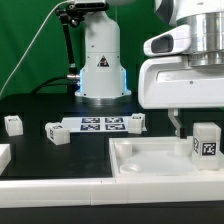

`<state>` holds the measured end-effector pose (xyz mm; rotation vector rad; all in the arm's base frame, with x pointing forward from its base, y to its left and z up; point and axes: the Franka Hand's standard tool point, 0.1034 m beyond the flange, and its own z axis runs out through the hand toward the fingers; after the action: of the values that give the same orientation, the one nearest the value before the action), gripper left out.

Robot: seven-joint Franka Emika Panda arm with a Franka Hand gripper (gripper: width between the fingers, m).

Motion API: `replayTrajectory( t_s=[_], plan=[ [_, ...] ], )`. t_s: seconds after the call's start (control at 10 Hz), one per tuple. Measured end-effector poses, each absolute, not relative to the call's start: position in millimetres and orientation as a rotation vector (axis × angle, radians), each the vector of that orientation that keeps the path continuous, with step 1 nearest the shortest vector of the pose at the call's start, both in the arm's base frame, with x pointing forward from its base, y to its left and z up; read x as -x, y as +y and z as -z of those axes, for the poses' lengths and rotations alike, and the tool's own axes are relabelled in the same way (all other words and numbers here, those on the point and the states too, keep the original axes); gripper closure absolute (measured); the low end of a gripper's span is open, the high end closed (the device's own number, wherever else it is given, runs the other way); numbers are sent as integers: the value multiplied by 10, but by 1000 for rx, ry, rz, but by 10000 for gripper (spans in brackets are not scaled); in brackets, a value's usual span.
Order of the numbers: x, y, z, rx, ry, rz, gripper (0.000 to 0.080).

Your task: Assemble one leg

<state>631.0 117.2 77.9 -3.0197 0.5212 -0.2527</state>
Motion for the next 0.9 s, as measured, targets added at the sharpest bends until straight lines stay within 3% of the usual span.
replayTrajectory(
  t_s=[0.4, 0.5, 0.6, 0.7, 0.8, 0.9],
  plan=[
    [-6304, 1191, -765, 3104, 156, 301, 151],
    [-6302, 1190, -764, 3102, 174, 299, 201],
    [-6302, 1189, -764, 3102, 173, 299, 201],
    [-6302, 1188, -764, 3102, 174, 299, 379],
    [-6302, 1187, -764, 3102, 174, 299, 379],
    [-6303, 1187, -764, 3102, 174, 299, 509]
  ],
)
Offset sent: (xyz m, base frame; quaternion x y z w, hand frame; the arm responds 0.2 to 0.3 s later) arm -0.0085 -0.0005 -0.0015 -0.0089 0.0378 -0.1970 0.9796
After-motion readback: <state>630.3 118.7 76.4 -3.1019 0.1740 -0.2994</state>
